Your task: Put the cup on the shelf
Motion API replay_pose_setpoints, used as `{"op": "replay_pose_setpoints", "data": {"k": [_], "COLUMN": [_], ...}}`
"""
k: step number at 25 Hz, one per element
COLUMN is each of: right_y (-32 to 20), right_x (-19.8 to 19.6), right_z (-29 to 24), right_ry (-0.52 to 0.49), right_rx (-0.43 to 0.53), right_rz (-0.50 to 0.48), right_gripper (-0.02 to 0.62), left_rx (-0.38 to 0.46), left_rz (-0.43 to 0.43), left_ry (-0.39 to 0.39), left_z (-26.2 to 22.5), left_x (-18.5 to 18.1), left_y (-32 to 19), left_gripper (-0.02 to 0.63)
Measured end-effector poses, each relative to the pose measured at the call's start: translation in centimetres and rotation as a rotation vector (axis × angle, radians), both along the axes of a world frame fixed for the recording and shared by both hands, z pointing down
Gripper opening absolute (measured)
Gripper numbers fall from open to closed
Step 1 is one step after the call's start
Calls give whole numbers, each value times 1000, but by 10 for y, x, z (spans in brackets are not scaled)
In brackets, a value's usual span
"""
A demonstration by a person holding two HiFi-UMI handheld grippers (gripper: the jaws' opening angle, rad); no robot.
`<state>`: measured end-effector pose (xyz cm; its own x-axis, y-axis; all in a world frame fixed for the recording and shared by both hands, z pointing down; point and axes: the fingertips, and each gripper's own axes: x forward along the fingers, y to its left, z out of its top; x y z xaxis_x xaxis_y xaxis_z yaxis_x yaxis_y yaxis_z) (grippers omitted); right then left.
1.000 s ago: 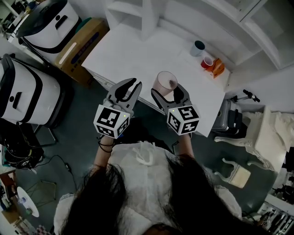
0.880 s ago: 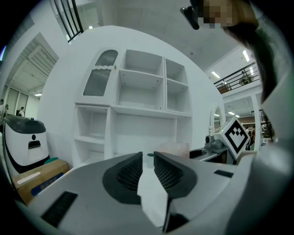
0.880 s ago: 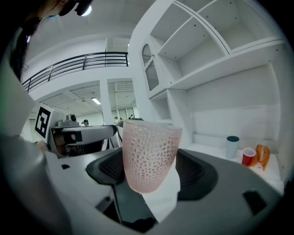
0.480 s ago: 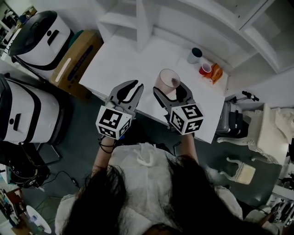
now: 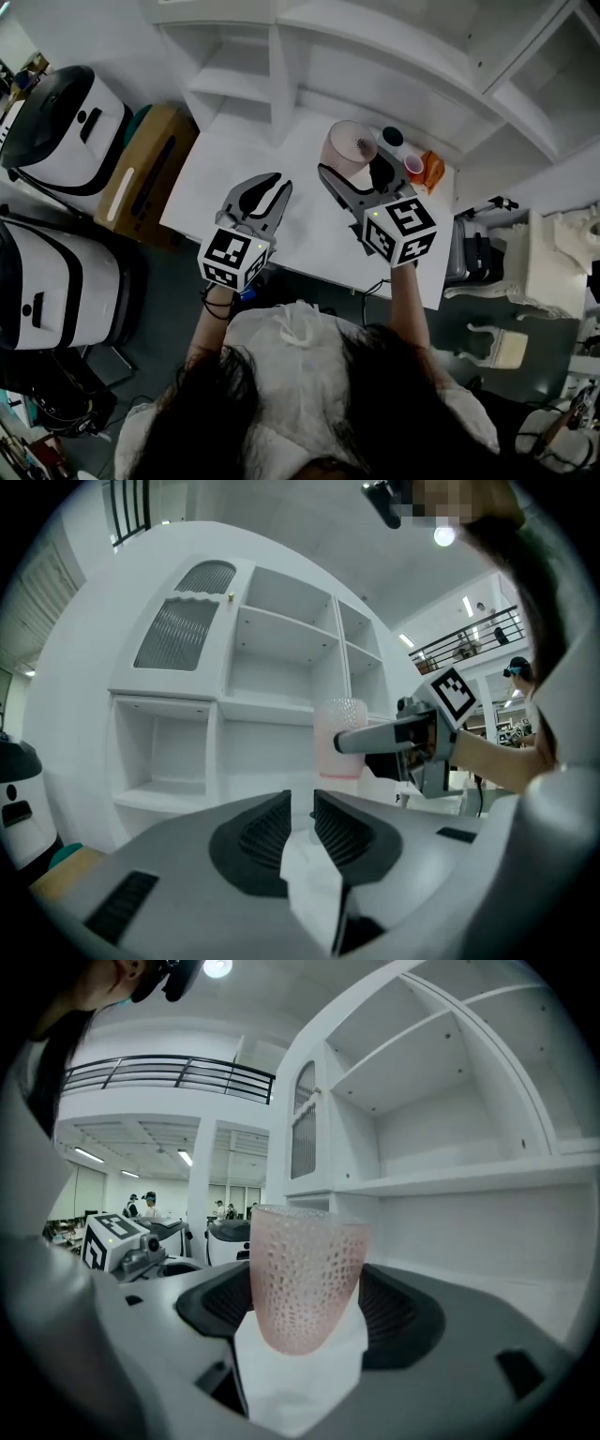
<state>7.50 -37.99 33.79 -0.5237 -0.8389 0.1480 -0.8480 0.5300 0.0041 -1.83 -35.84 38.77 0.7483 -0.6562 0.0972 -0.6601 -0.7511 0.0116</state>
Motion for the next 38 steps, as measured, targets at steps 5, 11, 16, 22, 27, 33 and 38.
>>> {"op": "replay_pose_setpoints", "data": {"k": [5, 11, 16, 22, 27, 33, 38], "right_y": [-30, -66, -98, -146, -189, -234, -259], "right_x": [5, 20, 33, 55, 73, 96, 115], "right_z": [-47, -110, -153, -191, -199, -180, -169], "right_ry": [96, 132, 145, 121, 124, 154, 162], "right_rx": [89, 170, 210, 191, 116, -11, -75], "right_rz": [20, 67, 109, 157, 194, 243, 297], "right_gripper": [347, 347, 347, 347, 347, 347, 347], "left_rx": [-18, 4, 17, 24, 21, 18, 15], "left_rz": [47, 108, 156, 203, 224, 227, 218], "left_ry": [-5, 6, 13, 16, 24, 32, 29], "left_z": [3, -5, -10, -14, -13, -12, -11], "left_x": [-2, 3, 9, 19, 21, 18, 13], "left_y": [-20, -39, -49, -57, -60, -65, -70], "left_gripper": [84, 84, 84, 84, 84, 84, 84]}}
